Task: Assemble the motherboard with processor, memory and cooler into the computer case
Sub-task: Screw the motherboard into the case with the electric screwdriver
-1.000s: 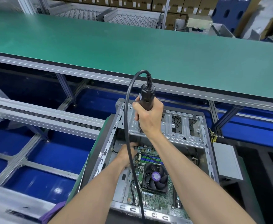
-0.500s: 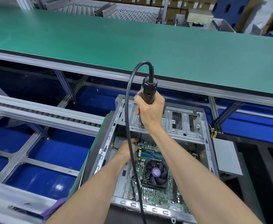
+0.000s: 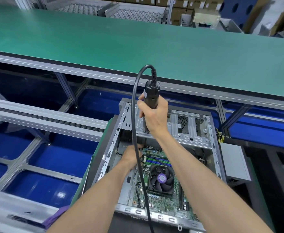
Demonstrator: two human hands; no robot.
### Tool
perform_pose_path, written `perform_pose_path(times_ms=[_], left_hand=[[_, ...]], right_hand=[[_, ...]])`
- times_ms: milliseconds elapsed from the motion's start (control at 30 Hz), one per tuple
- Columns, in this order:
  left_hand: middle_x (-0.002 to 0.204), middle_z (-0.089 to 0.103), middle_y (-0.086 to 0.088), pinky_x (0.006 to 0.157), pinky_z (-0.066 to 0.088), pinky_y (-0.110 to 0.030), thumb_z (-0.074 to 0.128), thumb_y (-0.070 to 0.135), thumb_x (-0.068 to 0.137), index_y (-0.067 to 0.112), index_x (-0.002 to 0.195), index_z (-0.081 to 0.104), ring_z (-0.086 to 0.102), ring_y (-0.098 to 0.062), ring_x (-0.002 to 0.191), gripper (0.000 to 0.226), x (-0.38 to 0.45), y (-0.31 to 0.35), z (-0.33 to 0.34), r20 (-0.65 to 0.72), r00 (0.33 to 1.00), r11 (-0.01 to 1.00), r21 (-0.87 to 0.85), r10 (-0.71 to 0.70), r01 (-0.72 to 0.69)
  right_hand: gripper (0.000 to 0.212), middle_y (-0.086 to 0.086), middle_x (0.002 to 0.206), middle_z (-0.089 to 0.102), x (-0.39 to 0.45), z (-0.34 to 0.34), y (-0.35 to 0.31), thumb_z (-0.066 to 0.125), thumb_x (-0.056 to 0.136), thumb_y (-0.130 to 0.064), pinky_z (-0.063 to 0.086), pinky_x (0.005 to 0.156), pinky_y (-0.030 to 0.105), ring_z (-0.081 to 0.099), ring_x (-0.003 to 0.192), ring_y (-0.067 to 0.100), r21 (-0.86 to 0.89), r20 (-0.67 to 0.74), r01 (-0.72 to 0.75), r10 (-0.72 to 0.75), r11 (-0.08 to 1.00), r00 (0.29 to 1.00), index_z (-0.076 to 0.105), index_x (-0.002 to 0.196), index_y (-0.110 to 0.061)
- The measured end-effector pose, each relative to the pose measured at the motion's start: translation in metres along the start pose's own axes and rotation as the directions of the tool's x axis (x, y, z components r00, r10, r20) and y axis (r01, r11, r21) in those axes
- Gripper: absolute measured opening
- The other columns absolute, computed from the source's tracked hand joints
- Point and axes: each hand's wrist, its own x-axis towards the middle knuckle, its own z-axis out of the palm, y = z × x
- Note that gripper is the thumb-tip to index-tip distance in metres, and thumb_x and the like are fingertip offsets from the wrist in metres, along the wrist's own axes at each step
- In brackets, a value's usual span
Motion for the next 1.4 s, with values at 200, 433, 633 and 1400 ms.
perform_pose_path(times_ms=[200,433,633,1400], left_hand=[[0.126,0.064,-0.005,0.038,0.040,-0.016,0.053,0.009,0.099,0.024,0.135,0.059,0.041,-0.004,0.043,0.039,-0.002,-0.001,-0.002,0.009,0.999,0.998,0.054,0.032,-0.033],[0.094,0.071,-0.005,0.032,0.030,-0.016,0.056,0.008,0.099,0.019,0.140,0.054,0.034,-0.003,0.030,0.042,-0.003,0.001,-0.003,-0.015,0.999,0.999,0.012,-0.034,0.035],[0.132,0.062,-0.017,0.106,0.047,-0.047,0.058,0.008,0.097,0.016,0.137,0.057,0.068,-0.024,0.108,0.040,-0.009,0.006,-0.005,-0.002,1.000,0.999,-0.032,-0.014,0.014],[0.037,0.040,-0.004,0.028,0.015,-0.019,0.043,0.015,0.106,-0.002,0.123,0.059,0.016,-0.007,0.029,0.029,-0.004,0.016,-0.003,0.151,0.915,0.591,-0.722,-0.374,0.360]], right_hand=[[0.012,0.025,0.068,0.055,0.015,-0.001,-0.008,0.066,0.073,-0.002,0.053,0.056,0.055,0.057,0.061,0.047,-0.022,0.040,0.029,-0.028,0.999,0.999,0.055,0.076,0.003],[0.016,0.023,0.062,0.050,0.009,0.002,-0.006,0.064,0.070,-0.004,0.046,0.049,0.049,0.048,0.057,0.046,-0.045,-0.115,0.036,-0.041,0.998,0.993,0.049,0.067,0.001],[0.016,0.025,0.062,0.052,0.013,0.001,-0.008,0.065,0.070,-0.004,0.048,0.051,0.050,0.049,0.057,0.047,-0.046,-0.098,0.027,-0.031,0.999,0.995,0.051,0.070,0.005],[0.007,0.007,0.057,0.052,0.024,-0.013,-0.025,0.065,0.074,0.005,0.042,0.043,0.026,0.051,0.044,0.027,0.190,-0.165,-0.034,0.066,0.981,0.984,0.057,0.074,0.003]])
